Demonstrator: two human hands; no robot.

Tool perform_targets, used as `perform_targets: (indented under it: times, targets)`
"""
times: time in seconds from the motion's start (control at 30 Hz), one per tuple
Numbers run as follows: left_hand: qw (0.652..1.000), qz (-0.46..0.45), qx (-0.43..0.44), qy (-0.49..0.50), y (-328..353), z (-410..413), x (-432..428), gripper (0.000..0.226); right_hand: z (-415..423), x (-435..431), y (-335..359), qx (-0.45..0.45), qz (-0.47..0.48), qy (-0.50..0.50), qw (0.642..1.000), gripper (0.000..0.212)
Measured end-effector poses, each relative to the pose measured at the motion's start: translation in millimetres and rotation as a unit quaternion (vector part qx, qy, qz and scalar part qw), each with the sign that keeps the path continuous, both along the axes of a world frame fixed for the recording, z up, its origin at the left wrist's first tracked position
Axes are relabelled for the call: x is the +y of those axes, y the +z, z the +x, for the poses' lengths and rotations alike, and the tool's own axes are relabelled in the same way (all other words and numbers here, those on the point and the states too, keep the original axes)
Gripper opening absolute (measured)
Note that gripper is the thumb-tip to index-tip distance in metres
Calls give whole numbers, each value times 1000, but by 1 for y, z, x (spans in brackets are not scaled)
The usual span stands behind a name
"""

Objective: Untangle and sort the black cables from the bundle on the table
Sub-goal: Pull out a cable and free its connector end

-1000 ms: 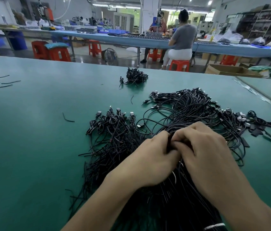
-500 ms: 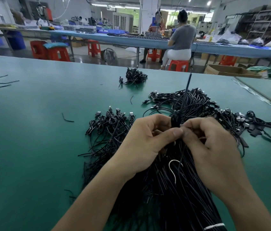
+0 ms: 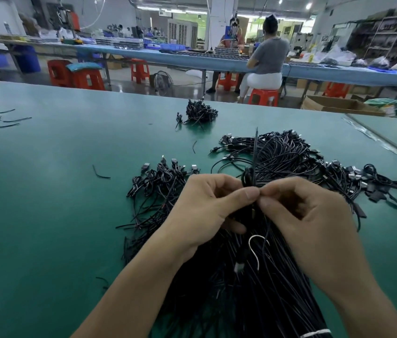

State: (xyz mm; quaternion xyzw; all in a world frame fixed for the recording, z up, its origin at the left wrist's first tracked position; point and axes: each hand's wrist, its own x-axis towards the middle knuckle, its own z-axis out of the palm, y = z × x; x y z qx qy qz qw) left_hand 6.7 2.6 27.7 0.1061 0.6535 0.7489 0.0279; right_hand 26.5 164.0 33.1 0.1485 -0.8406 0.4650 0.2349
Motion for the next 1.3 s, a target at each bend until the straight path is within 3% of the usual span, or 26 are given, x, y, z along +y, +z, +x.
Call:
perform_targets:
  times: [0.07,0.17,0.27,0.33,0.5,0.6,0.7,0.77,0.83,1.0,1.17,1.3]
  targets:
    - [999,21,-33,-10,1,0,0,10,0,1,-1,70,95,-18,993,19]
    - [995,43,-82,-34,3,1,0,20,-1,0,-5,102,141,-32,984,10]
    - [997,-9,-74,-29,1,1,0,13,0,-4,-8,43,128,-41,990,9]
    - [996,-87,-16,8,-2,-1,-1,13,0,-6,-8,-19,106,-39,993,11]
    - [950,-249,173,79,-8,-4,-4,16,-3,-4,-9,-203,-71,-10,977,20]
    - [944,-246,215,48,-8,-2,-4,22,-3,2,-5,-329,-198,65,921,23]
    - [962,-206,181,15,-5,0,-3,18,-4,7,0,-391,-342,146,842,8]
    - [972,-184,146,13,-4,1,-1,15,-3,6,-1,-368,-361,151,844,12]
    - [976,-183,118,31,-3,1,0,12,-2,3,-3,-293,-321,122,892,5]
    - [991,-127,31,31,1,3,-1,28,0,1,-3,-98,-119,68,986,24]
    - [995,-70,-65,-12,6,5,-6,36,1,4,-3,15,15,40,999,20]
    - [992,-43,-110,-40,5,2,-8,39,0,5,-4,101,147,21,984,26]
